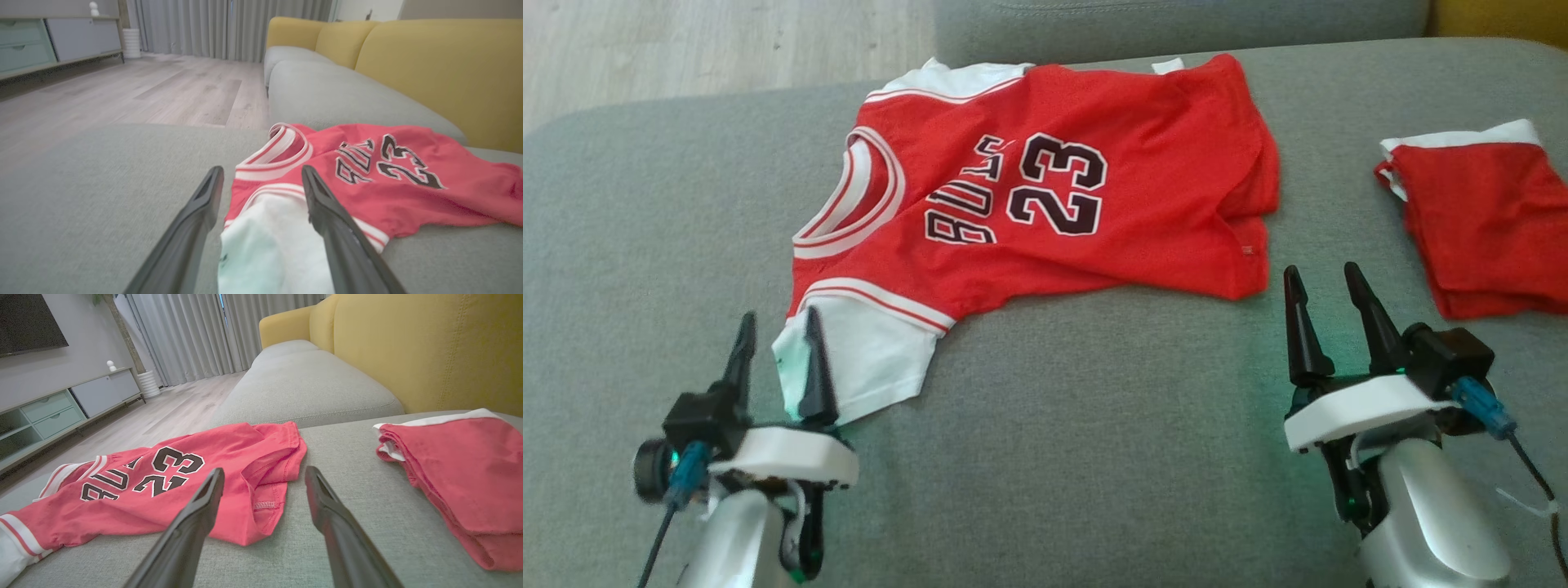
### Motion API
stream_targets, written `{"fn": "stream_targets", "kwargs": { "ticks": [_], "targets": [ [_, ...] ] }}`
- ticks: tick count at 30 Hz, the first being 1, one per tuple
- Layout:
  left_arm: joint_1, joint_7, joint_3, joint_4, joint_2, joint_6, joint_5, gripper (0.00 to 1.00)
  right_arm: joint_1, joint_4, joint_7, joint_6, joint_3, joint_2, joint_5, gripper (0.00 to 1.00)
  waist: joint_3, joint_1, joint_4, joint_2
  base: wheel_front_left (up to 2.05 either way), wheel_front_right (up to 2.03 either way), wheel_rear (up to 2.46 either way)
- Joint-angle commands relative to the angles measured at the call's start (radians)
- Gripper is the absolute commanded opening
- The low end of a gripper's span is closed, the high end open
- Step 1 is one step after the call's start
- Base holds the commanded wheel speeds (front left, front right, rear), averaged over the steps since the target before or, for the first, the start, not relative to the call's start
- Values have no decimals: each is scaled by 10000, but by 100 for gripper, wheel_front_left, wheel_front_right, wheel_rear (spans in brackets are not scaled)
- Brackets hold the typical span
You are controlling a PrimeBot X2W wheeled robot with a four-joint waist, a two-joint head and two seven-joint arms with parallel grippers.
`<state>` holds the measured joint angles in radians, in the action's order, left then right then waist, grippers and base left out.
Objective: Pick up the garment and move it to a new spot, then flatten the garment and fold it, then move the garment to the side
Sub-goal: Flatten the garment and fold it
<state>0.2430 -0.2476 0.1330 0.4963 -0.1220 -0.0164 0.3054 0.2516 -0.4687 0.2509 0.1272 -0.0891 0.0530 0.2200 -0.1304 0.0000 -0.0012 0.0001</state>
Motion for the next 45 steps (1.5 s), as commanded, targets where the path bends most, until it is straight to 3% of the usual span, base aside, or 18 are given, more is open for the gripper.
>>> {"fn": "stream_targets", "kwargs": {
  "ticks": [1,6,15,22,23,24,25,37,45],
  "targets": [
    [328,-123,-219,-474,-93,66,-99,100,151,275,106,35,-234,-27,64,100,-53,0,89,-1,0,0,0],
    [231,-137,-93,-1070,131,260,-272,100,464,161,-145,35,-413,-12,241,100,-239,0,346,-1,0,0,0],
    [523,-140,192,-1014,442,580,-474,100,2295,-1489,-2052,35,-676,592,1530,100,-769,0,1001,-1,0,0,0],
    [810,-140,423,-813,584,714,-529,100,3453,-2771,-2928,35,-1083,1034,2335,100,-1020,0,1328,-1,0,0,0],
    [829,-140,443,-790,596,727,-532,100,3553,-2895,-3012,35,-1183,1056,2469,97,-1034,0,1352,-1,0,0,0],
    [846,-140,456,-770,607,737,-534,100,3646,-2990,-3068,35,-1285,1081,2608,43,-1046,0,1371,-1,0,0,0],
    [862,-140,465,-752,617,745,-534,100,3731,-3062,-3080,35,-1382,1119,2730,0,-1056,0,1387,-1,0,0,0],
    [961,-141,438,-648,677,820,-542,100,4768,-3387,-2773,35,-2048,1682,3844,0,-1109,0,1483,-1,0,0,0],
    [1092,-141,524,-741,702,911,-519,100,5861,-3846,-2600,35,-2316,2341,3858,0,-1367,0,1792,-1,0,0,0]
  ]
}}
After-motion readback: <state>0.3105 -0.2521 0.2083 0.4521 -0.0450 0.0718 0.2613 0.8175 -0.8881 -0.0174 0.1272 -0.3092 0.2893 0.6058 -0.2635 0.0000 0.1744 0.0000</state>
